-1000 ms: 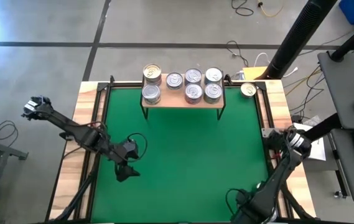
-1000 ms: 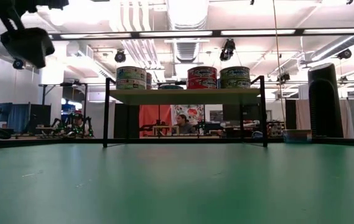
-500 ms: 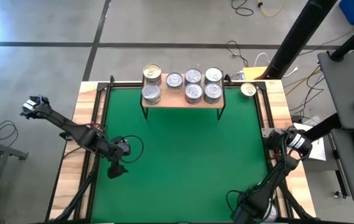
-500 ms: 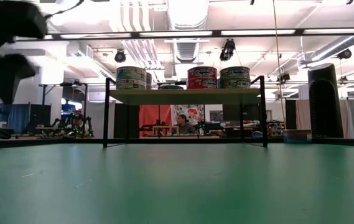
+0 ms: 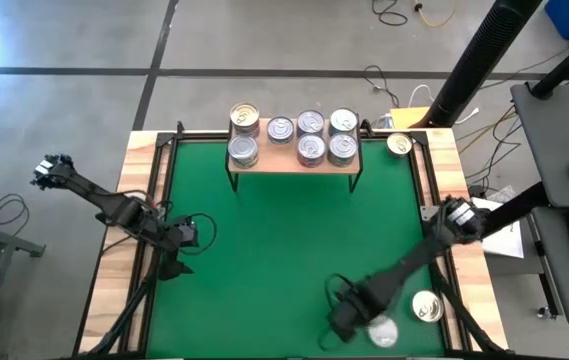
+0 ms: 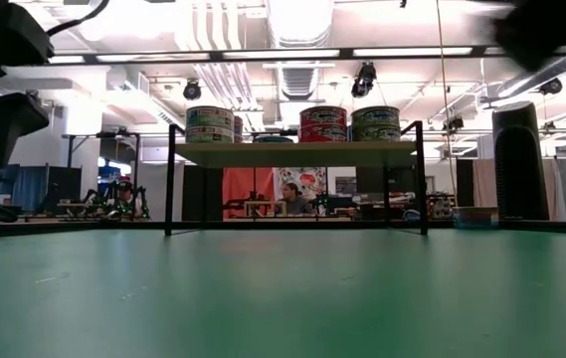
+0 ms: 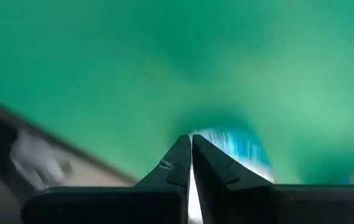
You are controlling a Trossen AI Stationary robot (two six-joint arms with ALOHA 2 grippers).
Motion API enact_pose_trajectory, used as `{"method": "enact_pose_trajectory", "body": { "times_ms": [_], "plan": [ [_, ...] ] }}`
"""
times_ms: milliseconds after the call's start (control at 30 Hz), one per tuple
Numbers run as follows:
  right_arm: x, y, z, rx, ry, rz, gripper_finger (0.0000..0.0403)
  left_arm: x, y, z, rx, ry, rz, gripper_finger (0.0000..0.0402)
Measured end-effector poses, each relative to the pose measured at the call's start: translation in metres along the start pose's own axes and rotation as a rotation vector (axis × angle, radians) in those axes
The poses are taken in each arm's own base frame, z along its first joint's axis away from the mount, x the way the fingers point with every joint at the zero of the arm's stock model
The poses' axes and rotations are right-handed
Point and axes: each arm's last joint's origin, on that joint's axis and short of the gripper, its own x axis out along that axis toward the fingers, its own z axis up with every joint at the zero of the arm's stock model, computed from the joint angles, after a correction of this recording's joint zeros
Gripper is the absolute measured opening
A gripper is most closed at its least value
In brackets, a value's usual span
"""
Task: Stack canned seafood by type on shelf
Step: Stack the green blue tuna can on top of the green blue tuna can on the shelf
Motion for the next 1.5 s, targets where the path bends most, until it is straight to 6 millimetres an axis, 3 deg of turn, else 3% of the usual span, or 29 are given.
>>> {"method": "enact_pose_trajectory", "body": {
  "times_ms": [133, 267, 433, 733, 900, 1033, 1133, 1233, 1333, 1433, 1500],
  "plan": [
    [-0.044, 0.012, 0.025, 0.008, -0.222, 0.029, 0.0009, -0.003, -0.001, 0.0, 0.024, -0.012, -0.055, 0.0398],
    [-0.061, 0.008, 0.014, 0.011, -0.152, -0.046, 0.0009, -0.006, -0.003, 0.002, 0.044, -0.034, -0.068, 0.0398],
    [-0.039, -0.001, -0.027, 0.001, 0.076, -0.144, 0.0009, -0.005, -0.008, 0.01, 0.062, -0.099, -0.095, 0.0398],
    [0.006, -0.022, -0.08, 0.014, 0.21, -0.28, 0.0009, 0.005, -0.012, 0.026, 0.065, -0.247, 0.012, 0.0398],
    [0.032, -0.029, -0.089, -0.088, 0.249, -0.243, 0.0009, 0.01, -0.017, 0.036, 0.025, -0.314, -0.016, 0.0398],
    [0.053, -0.031, -0.085, -0.142, 0.22, -0.161, 0.0009, 0.018, -0.023, 0.046, 0.032, -0.375, -0.046, 0.0398],
    [0.056, -0.036, -0.078, -0.182, 0.132, -0.179, 0.0009, 0.027, -0.026, 0.051, 0.05, -0.379, -0.045, 0.0398],
    [0.045, -0.041, -0.065, -0.236, 0.027, -0.237, 0.0009, 0.038, -0.026, 0.053, 0.03, -0.351, -0.014, 0.0398],
    [0.016, -0.042, -0.056, -0.304, -0.187, -0.295, 0.0009, 0.051, -0.022, 0.055, -0.023, -0.325, 0.046, 0.0398],
    [-0.011, -0.041, -0.057, -0.346, -0.388, -0.282, 0.0009, 0.063, -0.022, 0.059, -0.067, -0.323, 0.068, 0.0398],
    [-0.019, -0.042, -0.063, -0.365, -0.412, -0.236, 0.0009, 0.068, -0.025, 0.064, -0.095, -0.32, 0.064, 0.0398]
  ]
}}
